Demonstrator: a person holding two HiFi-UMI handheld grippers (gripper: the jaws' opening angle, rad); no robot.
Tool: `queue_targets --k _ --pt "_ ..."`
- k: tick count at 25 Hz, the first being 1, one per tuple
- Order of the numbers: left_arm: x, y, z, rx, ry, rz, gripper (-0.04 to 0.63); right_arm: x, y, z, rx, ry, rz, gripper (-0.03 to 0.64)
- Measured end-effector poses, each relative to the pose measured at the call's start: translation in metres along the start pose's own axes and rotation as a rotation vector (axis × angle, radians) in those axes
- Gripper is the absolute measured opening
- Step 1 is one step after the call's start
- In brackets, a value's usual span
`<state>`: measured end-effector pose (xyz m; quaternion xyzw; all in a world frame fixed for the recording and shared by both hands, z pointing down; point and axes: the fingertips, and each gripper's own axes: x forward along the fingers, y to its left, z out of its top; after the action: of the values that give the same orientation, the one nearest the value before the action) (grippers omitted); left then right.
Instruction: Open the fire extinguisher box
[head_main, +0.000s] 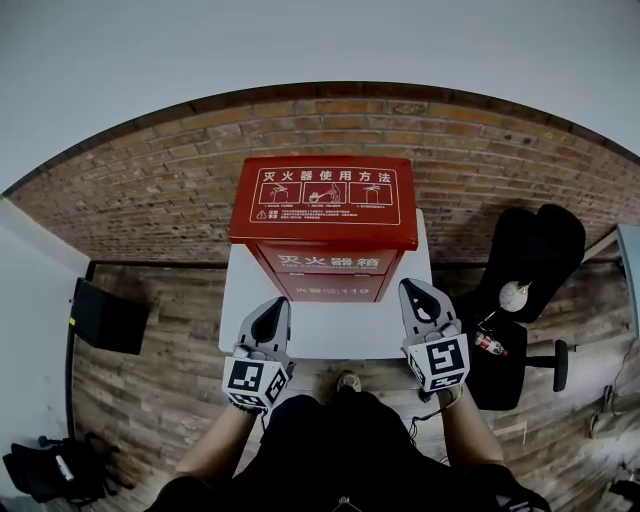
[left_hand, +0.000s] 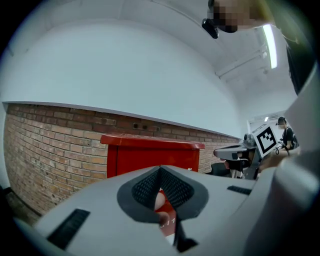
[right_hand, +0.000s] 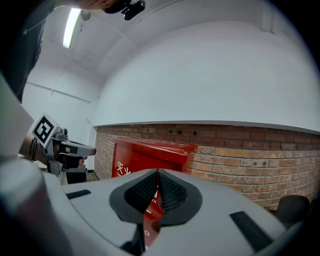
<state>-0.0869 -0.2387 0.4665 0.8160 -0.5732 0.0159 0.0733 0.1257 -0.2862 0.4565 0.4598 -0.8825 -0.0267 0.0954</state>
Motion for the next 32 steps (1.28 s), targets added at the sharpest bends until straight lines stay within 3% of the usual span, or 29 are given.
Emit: queue_targets --k 6,10,13,16,19,21,26,32 --pt "0.013 0.015 -0.003 -0.014 0.034 0.012 0.048 0.016 -0.017 -0.004 -0.005 0.016 -0.039 0.02" --pt "0.017 0.026 -0.002 -0.034 0.038 0.003 0.048 0.02 -0.023 -0.004 -0.072 0.06 -0.1 0.02" --pt "0.024 0.029 0.001 -0.034 0.033 -0.02 0.048 0.022 -0.028 0.0 -0.194 0.098 -0.146 0.031" --pt "0.026 0.031 0.003 -0.026 0.028 -0.045 0.048 0.026 -0.034 0.007 -0.455 0.135 -0.225 0.118" --pt "0.029 0.035 0.001 -0.029 0.031 -0.064 0.048 0.035 -0.034 0.007 -0.721 0.181 -0.261 0.146" --pt "0.032 0.037 -0.002 -0.025 0.035 -0.078 0.048 0.04 -0.035 0.007 -0.817 0.196 -0.263 0.154" --pt "0.041 0.039 -0.014 -0.016 0.053 -0.101 0.048 0.047 -0.038 0.01 -0.907 0.225 -0.237 0.156" --pt "0.045 0.045 -0.02 -0.021 0.064 -0.105 0.048 0.049 -0.04 0.016 -0.918 0.225 -0.221 0.147"
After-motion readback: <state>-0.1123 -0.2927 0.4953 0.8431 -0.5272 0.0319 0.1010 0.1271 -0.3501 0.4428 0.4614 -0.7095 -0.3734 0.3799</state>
